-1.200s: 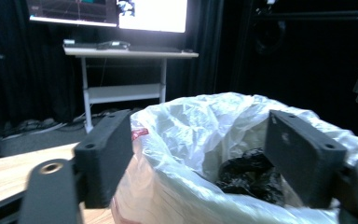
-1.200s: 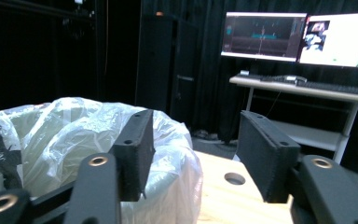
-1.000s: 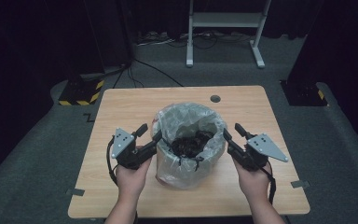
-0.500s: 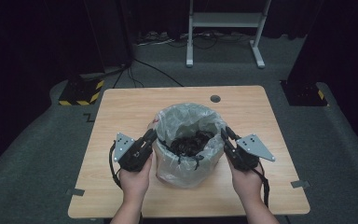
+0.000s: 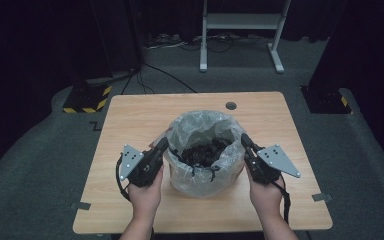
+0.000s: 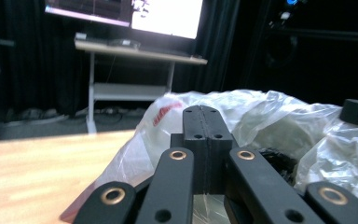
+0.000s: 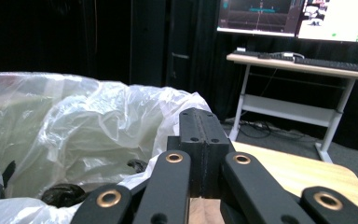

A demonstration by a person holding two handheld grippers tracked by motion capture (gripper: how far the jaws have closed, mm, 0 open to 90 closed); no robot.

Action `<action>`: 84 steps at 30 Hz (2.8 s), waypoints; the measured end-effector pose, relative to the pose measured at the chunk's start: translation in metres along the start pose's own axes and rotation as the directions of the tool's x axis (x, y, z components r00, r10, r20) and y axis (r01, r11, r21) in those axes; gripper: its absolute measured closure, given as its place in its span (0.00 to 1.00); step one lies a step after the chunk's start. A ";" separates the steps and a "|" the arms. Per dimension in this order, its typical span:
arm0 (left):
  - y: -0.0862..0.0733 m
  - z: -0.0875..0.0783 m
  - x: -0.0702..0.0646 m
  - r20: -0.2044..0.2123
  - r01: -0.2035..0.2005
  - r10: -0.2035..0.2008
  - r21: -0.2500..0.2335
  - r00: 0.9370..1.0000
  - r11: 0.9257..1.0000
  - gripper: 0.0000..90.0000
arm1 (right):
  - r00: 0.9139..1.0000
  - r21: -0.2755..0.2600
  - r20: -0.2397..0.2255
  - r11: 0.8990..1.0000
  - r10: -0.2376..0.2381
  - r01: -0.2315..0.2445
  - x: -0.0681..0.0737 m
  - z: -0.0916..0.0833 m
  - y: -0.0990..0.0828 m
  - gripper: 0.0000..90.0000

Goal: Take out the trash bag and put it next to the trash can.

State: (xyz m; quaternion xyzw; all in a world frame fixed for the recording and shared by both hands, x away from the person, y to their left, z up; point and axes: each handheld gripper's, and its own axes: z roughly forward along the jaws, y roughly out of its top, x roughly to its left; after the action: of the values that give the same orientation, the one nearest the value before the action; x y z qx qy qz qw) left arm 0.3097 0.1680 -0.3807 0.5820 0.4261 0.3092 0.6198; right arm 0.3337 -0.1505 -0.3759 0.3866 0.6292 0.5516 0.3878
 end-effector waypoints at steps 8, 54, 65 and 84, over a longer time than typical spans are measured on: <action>0.026 -0.016 -0.010 0.059 -0.020 0.026 -0.107 0.998 0.994 1.00 | 1.000 -0.090 -0.012 0.996 0.012 -0.013 0.006 -0.014 0.018 1.00; -0.024 -0.023 0.002 0.118 0.044 -0.044 0.000 0.992 0.999 1.00 | 0.963 -0.120 -0.235 0.987 -0.129 0.103 0.156 0.000 -0.023 1.00; -0.025 -0.024 0.008 0.123 0.062 -0.064 0.019 0.990 0.998 0.98 | 0.949 -0.078 -0.271 0.986 -0.160 0.145 0.168 0.009 -0.044 1.00; -0.016 -0.004 0.002 -0.006 0.028 -0.027 0.107 1.000 0.994 0.82 | 0.947 -0.069 -0.275 0.986 -0.167 0.154 0.165 0.007 -0.044 1.00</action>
State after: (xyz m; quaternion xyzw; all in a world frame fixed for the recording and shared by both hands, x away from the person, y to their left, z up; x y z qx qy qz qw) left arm 0.3048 0.1693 -0.3967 0.6077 0.4514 0.2788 0.5909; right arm 0.2712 -0.0011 -0.4305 0.2435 0.6939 0.5818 0.3475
